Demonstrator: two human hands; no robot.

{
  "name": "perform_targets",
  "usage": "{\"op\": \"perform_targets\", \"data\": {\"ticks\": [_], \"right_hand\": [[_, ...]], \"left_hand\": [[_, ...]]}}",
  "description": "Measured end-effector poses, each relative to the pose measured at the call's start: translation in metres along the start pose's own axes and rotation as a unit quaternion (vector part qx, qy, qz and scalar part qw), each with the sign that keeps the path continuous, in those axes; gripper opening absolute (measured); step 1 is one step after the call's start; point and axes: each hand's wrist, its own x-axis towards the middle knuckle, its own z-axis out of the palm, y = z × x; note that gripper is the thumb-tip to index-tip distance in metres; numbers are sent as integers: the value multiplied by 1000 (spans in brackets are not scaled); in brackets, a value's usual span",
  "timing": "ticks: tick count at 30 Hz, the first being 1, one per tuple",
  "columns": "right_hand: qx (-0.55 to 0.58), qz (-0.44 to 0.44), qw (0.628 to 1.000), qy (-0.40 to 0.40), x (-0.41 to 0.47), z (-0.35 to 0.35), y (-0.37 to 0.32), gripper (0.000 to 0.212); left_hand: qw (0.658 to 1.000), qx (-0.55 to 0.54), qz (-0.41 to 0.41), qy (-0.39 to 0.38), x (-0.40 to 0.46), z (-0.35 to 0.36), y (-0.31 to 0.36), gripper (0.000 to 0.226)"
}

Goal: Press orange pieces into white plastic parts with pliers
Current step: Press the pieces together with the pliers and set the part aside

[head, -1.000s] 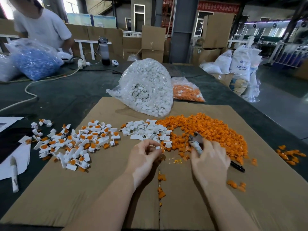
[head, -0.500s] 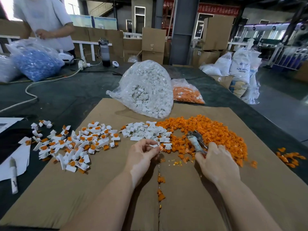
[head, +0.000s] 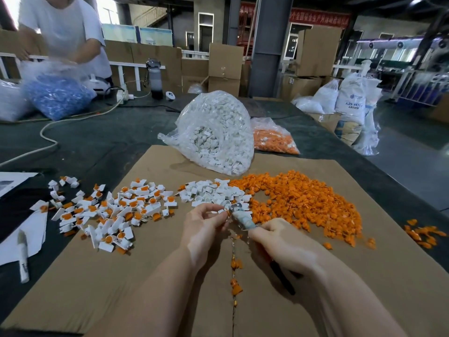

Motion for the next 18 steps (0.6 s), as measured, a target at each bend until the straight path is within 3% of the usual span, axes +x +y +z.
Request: {"op": "perform_targets", "data": {"ticks": [5, 11, 18], "right_hand": [[37, 13, 998, -48, 0, 1, -2, 28], [-20, 23, 999, -25, 6, 7, -1, 14], [-74, 11, 997, 27, 13, 16, 1, 19]], "left_hand": [[1000, 0, -6, 4, -1, 2, 3, 12], [1000, 4, -15, -1, -2, 1, 5, 13], [1000, 9, -22, 1, -2, -1, 4, 12]]}}
